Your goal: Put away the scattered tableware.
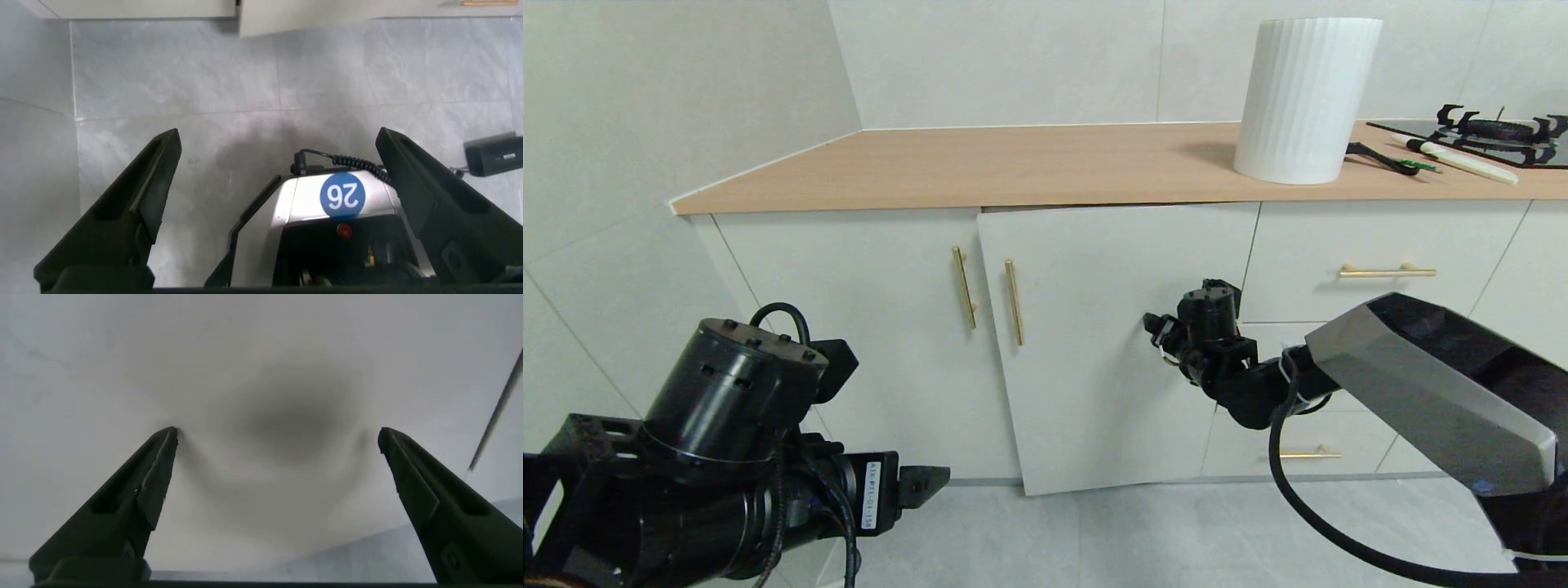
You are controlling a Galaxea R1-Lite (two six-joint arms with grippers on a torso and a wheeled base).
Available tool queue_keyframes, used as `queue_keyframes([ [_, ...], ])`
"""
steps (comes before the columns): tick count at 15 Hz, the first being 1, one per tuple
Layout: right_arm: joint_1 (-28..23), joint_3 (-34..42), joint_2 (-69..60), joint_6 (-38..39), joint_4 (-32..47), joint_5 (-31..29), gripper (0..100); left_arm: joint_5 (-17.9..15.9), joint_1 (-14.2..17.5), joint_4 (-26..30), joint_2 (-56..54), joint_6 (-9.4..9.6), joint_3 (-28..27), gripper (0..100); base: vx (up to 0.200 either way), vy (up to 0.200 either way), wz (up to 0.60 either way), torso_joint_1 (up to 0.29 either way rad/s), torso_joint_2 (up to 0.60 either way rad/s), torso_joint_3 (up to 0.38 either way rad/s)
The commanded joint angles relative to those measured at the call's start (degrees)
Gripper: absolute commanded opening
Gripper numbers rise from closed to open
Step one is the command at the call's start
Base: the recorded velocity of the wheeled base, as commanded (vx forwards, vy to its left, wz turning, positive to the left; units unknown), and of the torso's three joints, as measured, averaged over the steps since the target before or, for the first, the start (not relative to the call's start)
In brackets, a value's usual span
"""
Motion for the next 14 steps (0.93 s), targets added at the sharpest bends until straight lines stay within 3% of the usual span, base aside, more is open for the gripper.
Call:
queue_keyframes([
  [1, -0.35, -2.49, 2.39, 0.01, -0.05, -1.52, 100, 0.04, 0.01, 0.02, 0.07, -0.04, 0.04, 100, 0.0, 0.0, 0.0, 0.0, 0.0, 0.0],
  [11, -0.35, -6.19, 4.24, 0.01, -0.05, -5.74, 100, 0.04, 0.01, 0.02, 0.16, -0.04, 0.04, 100, 0.0, 0.0, 0.0, 0.0, 0.0, 0.0],
  [13, 0.09, -0.47, -0.25, 1.07, -0.05, -2.67, 100, 0.04, 0.01, 0.02, 0.07, -0.04, -0.05, 100, 0.0, 0.0, 0.0, 0.0, 0.0, 0.0],
  [14, 0.71, 5.15, -4.64, 2.65, 0.13, 3.05, 100, 0.04, 0.01, 0.02, 0.07, -0.04, 0.04, 100, 0.0, 0.0, 0.0, 0.0, 0.0, 0.0],
])
